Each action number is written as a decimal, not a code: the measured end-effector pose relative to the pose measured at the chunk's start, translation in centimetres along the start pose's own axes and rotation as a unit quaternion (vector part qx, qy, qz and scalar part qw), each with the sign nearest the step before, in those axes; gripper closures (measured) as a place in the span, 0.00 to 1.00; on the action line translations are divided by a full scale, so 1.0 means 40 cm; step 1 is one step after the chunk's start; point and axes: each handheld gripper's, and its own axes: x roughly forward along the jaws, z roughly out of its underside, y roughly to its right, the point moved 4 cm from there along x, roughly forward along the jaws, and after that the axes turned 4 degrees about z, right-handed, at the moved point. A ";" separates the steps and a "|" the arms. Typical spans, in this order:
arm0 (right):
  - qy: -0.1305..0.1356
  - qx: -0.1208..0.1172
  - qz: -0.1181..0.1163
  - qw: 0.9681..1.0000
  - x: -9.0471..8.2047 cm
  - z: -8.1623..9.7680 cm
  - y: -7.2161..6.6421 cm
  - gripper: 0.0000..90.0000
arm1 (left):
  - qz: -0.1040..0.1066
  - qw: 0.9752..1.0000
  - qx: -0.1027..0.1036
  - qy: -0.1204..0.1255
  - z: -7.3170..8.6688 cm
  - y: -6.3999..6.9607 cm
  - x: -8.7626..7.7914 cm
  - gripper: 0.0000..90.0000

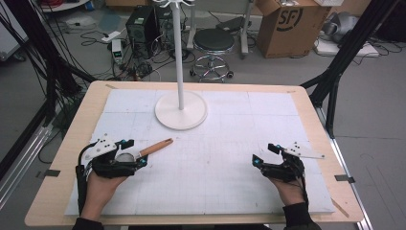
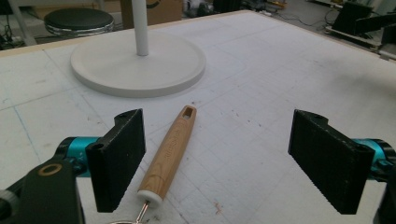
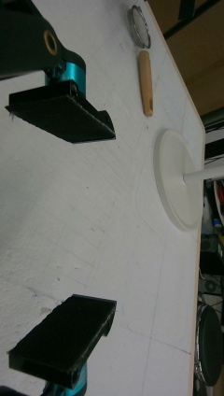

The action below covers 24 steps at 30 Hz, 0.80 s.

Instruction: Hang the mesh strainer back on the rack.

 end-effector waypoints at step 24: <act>-0.003 0.000 -0.002 1.000 0.002 0.000 0.001 0.16 | 0.057 0.995 -0.036 -0.074 -0.039 -0.085 0.062 0.24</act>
